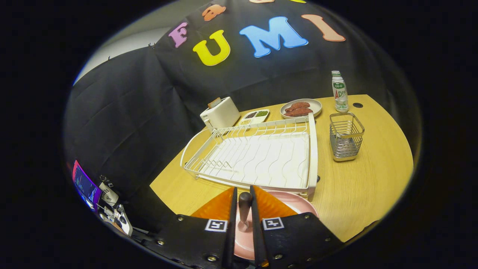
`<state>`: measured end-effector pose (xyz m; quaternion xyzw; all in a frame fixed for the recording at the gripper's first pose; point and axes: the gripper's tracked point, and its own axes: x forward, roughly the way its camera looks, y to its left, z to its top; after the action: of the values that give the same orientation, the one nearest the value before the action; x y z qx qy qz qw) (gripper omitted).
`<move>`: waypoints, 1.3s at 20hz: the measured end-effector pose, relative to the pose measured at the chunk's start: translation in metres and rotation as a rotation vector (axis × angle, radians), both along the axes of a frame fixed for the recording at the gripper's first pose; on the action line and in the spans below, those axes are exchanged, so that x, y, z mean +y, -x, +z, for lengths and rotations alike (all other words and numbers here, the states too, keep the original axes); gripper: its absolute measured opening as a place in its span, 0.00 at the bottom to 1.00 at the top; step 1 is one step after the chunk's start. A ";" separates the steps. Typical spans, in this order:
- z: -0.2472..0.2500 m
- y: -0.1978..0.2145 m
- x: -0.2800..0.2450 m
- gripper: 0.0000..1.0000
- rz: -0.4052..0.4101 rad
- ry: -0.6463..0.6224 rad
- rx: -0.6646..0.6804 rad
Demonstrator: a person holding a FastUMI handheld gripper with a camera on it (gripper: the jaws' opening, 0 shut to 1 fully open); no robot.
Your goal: Take the plate from the dish rack, then take the spoon from the basket and place it into the plate.
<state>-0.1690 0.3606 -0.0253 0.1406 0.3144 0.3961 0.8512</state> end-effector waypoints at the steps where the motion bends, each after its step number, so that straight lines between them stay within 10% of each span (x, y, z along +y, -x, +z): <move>1: 0.001 0.000 -0.002 0.25 -0.007 -0.003 0.004; 18: 0.062 -0.026 -0.049 0.26 -0.115 -0.023 -0.150; 26: 0.175 -0.077 -0.106 0.26 -0.292 -0.062 -0.429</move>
<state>-0.0921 0.2542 0.1492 0.1232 0.0911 0.2991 0.9418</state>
